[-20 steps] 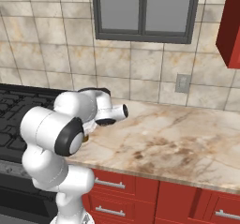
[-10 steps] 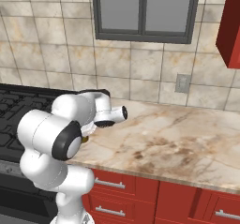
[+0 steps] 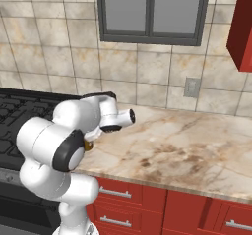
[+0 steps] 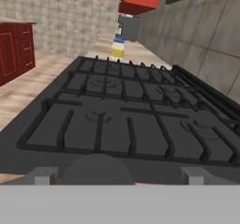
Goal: Collect the turmeric, mayonnaise, and shaker from the cabinet and place them next to the stove.
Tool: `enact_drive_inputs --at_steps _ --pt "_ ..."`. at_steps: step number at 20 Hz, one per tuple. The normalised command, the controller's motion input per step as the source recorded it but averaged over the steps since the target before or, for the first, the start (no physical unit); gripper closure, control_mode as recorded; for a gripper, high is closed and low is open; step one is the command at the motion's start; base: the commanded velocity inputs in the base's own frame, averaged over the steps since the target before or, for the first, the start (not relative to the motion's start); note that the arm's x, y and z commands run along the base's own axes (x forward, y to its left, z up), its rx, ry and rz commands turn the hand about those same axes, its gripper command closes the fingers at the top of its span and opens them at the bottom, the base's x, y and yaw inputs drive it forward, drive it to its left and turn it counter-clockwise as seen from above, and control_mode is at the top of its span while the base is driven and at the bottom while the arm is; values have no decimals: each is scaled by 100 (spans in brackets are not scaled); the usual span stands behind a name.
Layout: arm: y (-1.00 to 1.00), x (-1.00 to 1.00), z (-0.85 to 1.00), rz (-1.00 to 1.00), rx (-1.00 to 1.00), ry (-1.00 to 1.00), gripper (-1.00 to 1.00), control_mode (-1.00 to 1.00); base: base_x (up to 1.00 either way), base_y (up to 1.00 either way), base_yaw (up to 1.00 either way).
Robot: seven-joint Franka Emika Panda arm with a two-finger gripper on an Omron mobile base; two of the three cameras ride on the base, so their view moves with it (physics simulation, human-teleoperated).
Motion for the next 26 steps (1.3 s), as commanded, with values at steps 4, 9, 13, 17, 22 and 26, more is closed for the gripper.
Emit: enact_drive_inputs --at_steps 4,9,13,17,22,26 --pt "-22 0 23 2 1 0 -100 -100 0 0 0" --pt "-15 -7 36 0 1 0 -100 -100 0 0 0" --pt "-4 -54 37 0 0 0 -100 -100 0 0 0" --pt "0 -82 48 0 0 -5 -100 -100 0 0 0" --pt "0 -89 73 0 0 -14 -100 -100 0 0 0" --pt "0 -85 85 0 0 -16 -100 -100 0 0 0"
